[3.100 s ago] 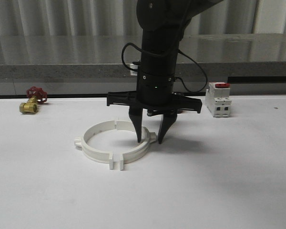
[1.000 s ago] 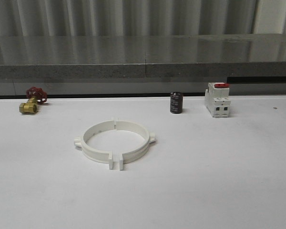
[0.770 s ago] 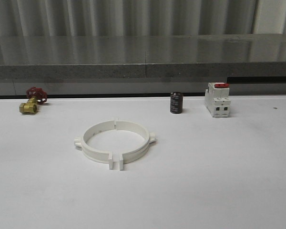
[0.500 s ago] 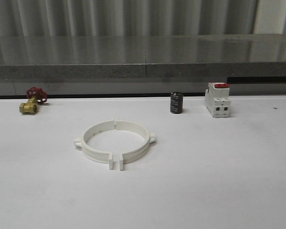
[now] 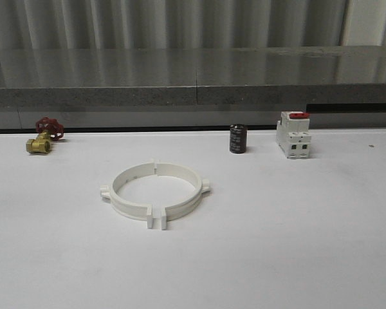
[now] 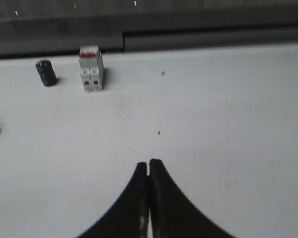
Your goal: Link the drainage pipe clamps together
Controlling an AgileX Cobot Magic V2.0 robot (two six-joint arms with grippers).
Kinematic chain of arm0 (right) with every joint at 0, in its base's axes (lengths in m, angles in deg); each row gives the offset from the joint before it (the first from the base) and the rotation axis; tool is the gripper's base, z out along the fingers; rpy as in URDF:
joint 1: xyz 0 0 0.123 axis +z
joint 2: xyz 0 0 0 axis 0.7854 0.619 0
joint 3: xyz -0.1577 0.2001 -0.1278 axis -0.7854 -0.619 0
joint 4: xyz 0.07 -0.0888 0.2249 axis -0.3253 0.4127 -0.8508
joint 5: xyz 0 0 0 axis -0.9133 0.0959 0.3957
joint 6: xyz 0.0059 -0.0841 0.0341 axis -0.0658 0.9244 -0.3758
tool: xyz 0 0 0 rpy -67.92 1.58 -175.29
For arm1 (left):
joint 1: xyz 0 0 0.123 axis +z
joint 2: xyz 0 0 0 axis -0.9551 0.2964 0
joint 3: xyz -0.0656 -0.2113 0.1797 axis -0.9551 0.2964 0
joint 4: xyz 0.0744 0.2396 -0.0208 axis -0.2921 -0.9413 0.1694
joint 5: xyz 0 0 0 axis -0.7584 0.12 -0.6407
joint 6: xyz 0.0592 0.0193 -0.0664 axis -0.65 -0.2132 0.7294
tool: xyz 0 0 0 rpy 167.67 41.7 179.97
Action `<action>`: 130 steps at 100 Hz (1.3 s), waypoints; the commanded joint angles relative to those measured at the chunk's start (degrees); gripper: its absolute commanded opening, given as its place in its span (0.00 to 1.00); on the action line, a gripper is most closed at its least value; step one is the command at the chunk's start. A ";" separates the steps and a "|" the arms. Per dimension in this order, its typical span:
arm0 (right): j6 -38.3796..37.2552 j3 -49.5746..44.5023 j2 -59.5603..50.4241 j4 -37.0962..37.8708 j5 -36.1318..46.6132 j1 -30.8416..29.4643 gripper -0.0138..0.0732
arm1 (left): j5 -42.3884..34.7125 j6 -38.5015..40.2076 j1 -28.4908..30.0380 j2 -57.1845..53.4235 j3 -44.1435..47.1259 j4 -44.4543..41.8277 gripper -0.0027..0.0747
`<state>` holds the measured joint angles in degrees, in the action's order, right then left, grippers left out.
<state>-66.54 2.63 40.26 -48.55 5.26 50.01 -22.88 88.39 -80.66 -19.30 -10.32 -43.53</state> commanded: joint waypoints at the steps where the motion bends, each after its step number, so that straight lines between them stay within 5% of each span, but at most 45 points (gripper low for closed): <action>1: 2.51 -0.15 -1.08 0.58 13.23 -0.17 0.08 | -4.34 0.07 0.03 0.56 -1.48 -0.03 0.01; 40: 2.76 -22.62 -3.85 -0.78 52.28 -0.17 0.08 | -4.34 0.07 0.03 0.56 -1.48 -0.03 0.01; 68: 2.76 -22.15 -7.64 -0.91 41.07 0.11 0.08 | -4.34 0.07 0.03 0.47 -1.48 -0.03 0.01; 130: 2.76 -22.10 -7.52 -0.91 41.00 0.10 0.08 | -4.34 0.07 0.03 0.47 -1.48 -0.03 0.01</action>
<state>-64.16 -20.41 33.85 -49.44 42.13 50.12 -22.99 88.39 -80.66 -19.40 -10.29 -43.53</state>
